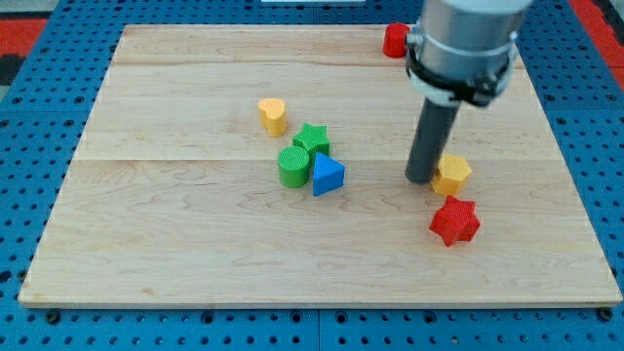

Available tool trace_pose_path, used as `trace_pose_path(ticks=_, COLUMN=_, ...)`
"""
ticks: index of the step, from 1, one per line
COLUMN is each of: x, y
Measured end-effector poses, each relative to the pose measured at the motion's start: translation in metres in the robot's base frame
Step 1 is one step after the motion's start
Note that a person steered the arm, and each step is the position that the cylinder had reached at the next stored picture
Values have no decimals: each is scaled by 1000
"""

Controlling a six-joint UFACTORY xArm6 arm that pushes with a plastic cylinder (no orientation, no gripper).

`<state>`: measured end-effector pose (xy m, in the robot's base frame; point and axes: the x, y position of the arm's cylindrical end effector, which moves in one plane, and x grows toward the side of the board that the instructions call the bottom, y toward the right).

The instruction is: Push the yellow hexagon into the red star

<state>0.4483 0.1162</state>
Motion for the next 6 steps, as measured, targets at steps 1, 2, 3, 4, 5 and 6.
trace_pose_path(ticks=1, x=-49, y=-9)
trace_pose_path(ticks=2, x=-50, y=39)
trace_pose_path(ticks=3, x=0, y=24)
trace_pose_path(ticks=4, x=15, y=10)
trace_pose_path(ticks=5, x=-4, y=18)
trace_pose_path(ticks=6, x=-74, y=-2)
